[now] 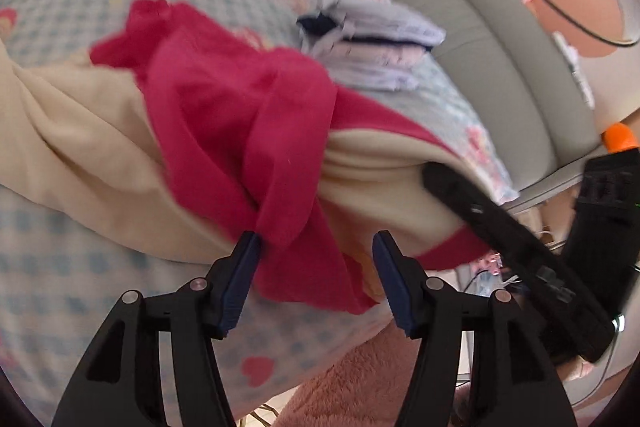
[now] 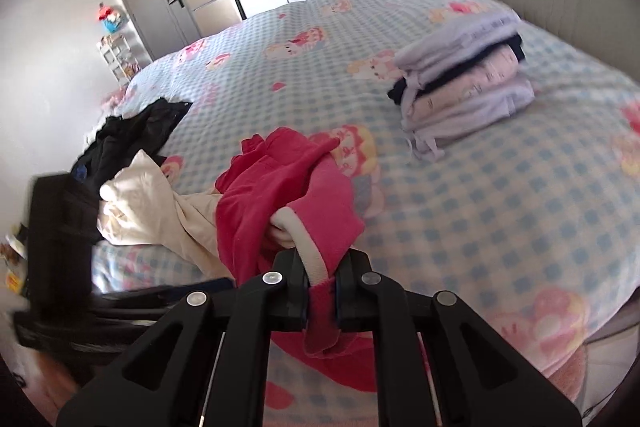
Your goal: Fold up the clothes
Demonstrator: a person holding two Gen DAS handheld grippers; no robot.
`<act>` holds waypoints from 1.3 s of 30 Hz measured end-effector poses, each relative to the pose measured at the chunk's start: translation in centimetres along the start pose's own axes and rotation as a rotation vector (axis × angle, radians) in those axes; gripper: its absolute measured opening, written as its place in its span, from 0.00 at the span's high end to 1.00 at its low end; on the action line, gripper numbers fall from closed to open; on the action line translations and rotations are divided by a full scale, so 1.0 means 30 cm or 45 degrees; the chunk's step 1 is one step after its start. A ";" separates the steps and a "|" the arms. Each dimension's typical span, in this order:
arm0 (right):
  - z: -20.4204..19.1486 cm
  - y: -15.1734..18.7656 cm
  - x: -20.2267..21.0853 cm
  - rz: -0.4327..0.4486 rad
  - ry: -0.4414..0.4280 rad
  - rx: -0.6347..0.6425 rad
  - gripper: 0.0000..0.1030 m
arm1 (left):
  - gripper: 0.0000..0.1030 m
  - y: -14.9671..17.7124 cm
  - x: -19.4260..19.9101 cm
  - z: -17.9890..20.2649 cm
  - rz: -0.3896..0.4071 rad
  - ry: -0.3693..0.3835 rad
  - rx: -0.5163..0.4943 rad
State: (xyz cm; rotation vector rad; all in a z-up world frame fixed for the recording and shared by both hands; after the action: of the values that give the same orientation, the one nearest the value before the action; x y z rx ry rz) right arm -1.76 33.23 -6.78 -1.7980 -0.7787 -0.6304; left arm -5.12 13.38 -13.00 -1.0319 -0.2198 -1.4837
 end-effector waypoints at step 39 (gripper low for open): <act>-0.050 0.184 -0.227 -0.337 -0.045 -0.049 0.59 | 0.70 0.207 0.557 -0.472 0.353 -0.400 0.337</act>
State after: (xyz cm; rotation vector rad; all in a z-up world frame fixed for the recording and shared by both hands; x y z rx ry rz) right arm -2.12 28.93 -14.56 -1.7586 -1.0457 -0.7920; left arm -3.63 -9.33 -12.29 -1.0291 -0.4645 -1.0093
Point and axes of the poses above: each gripper's, at about its wrist camera, not at the fingertips, and x roughly against the way its jaws point, z to its right, y to its underside, the point moved 1 cm from there along -x, roughly the way its jaws point, and after that the axes turned 7 degrees about -x, right-handed, at the moved point
